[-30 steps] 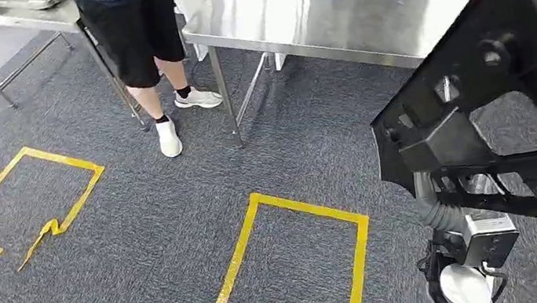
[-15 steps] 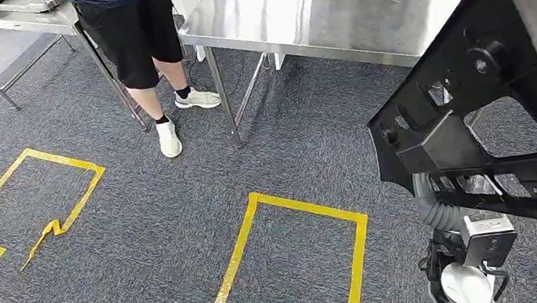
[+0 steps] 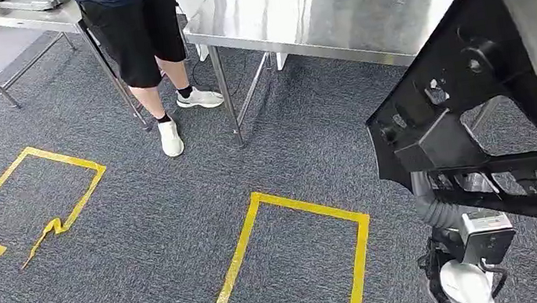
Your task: Take the parts from the cabinet and place them on the table.
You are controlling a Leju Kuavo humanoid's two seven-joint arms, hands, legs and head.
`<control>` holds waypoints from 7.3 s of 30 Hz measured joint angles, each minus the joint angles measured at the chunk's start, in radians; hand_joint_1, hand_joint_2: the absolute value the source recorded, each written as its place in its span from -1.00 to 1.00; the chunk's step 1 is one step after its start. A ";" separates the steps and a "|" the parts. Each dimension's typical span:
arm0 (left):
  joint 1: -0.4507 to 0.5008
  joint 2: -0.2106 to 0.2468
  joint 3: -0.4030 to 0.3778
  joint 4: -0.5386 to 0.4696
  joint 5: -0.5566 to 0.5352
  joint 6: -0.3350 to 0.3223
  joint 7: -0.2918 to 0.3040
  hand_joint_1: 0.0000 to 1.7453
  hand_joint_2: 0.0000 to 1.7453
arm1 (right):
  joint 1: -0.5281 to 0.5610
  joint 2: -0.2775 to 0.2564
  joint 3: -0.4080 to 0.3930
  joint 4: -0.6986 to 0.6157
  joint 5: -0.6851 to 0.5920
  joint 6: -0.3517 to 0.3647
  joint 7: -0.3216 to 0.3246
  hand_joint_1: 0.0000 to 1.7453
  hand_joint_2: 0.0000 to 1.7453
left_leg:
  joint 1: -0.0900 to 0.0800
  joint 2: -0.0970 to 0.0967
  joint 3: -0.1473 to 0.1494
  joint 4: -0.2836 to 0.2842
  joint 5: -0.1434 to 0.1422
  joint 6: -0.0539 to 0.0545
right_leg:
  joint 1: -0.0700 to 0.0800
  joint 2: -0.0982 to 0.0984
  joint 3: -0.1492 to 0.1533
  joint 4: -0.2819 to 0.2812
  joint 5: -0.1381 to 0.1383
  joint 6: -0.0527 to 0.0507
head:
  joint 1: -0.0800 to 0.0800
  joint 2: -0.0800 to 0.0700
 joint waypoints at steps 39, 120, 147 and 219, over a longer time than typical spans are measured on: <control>0.001 -0.007 0.003 0.001 0.014 0.016 0.002 -1.00 1.00 | -0.020 -0.013 0.019 0.021 -0.005 -0.006 -0.004 1.00 1.00 | 0.003 -0.078 -0.043 0.012 0.025 0.050 | 0.011 0.053 -0.073 0.169 -0.097 0.002 | -0.004 0.000; 0.005 -0.012 0.003 0.003 0.003 0.027 -0.006 -1.00 1.00 | -0.023 -0.013 0.031 0.048 -0.018 -0.010 -0.006 1.00 1.00 | 0.022 -0.084 -0.188 0.282 -0.153 -0.014 | -0.009 0.047 0.057 0.007 -0.048 -0.027 | -0.024 0.000; 0.001 -0.010 0.002 0.006 0.001 0.017 -0.008 -1.00 1.00 | -0.012 -0.015 0.031 0.034 -0.018 -0.013 -0.004 1.00 1.00 | 0.017 -0.089 -0.078 0.280 -0.147 -0.001 | -0.002 0.041 0.040 0.001 -0.026 -0.036 | -0.026 0.000; 0.001 -0.004 -0.019 0.007 -0.061 0.021 -0.021 -1.00 1.00 | -0.115 0.010 0.277 0.164 -0.047 0.179 -0.031 1.00 1.00 | 0.016 -0.077 -0.018 0.021 -0.011 0.009 | 0.004 0.038 -0.015 0.007 0.007 0.017 | -0.010 0.000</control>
